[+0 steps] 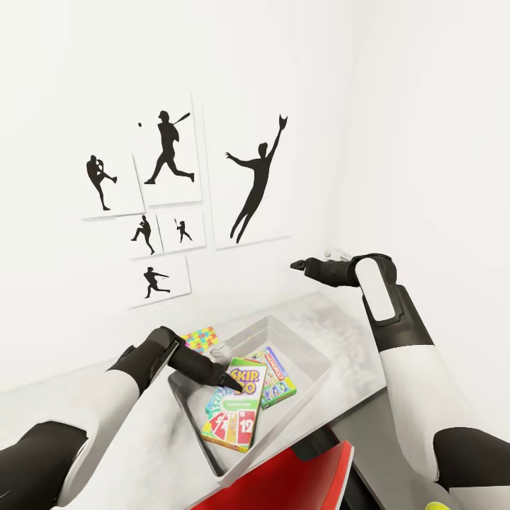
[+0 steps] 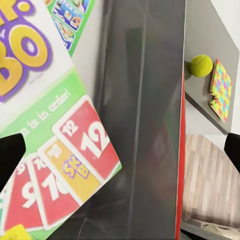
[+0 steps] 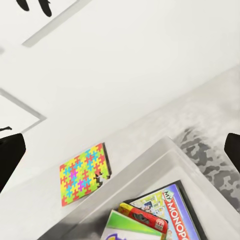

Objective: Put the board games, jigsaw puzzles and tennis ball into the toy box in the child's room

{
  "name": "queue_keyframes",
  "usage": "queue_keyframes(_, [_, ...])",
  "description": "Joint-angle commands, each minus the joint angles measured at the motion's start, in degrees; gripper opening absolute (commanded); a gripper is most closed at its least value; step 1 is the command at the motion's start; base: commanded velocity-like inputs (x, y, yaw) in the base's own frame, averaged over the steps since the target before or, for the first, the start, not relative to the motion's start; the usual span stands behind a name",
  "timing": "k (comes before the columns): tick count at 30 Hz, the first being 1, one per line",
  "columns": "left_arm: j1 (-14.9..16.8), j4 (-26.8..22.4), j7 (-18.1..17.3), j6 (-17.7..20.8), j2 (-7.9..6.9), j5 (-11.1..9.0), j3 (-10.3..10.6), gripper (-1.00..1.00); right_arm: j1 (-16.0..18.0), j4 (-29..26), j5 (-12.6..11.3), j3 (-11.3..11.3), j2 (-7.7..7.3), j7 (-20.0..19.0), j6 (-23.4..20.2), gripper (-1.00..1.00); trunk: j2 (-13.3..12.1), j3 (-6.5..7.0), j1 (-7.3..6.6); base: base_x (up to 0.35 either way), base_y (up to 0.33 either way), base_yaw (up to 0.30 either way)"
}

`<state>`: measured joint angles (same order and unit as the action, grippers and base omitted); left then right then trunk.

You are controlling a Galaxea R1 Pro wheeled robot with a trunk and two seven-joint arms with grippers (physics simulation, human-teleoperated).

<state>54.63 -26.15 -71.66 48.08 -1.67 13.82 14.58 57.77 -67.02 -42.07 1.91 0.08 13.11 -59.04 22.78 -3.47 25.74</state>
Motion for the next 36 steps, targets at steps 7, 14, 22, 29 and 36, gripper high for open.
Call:
queue_keyframes(7, [0.04,-2.00,-3.37,0.37,-2.03,-0.16,-0.31,1.00,0.07,-0.04,-0.50,0.03,-0.06,0.60,-0.18,1.00,0.14,-0.14,0.04,0.000,0.000,0.000])
queue_keyframes(14, [0.04,-8.34,-17.59,0.59,-4.63,0.18,-0.18,1.00,0.07,-0.04,-0.56,0.03,-0.11,0.60,-0.20,1.00,0.14,-0.14,0.04,0.000,0.000,0.000])
queue_keyframes(22, [0.04,-12.81,-18.34,1.01,-8.23,-0.24,-0.55,1.00,0.07,-0.04,-0.55,0.03,-0.17,0.58,-0.20,1.00,0.14,-0.14,0.04,0.000,0.000,0.000])
queue_keyframes(29, [0.04,-13.40,-18.34,0.92,-13.01,-0.98,-2.92,1.00,0.07,-0.06,-0.59,-0.06,-0.20,0.42,-0.64,1.00,0.14,-0.14,0.04,0.000,0.000,0.000])
queue_keyframes(36, [-0.03,-13.48,-18.34,0.40,-19.21,-2.00,-6.04,1.00,-0.34,-0.97,-1.17,-2.36,-1.07,0.17,-0.96,1.00,0.14,-0.14,0.04,0.000,0.000,0.000])
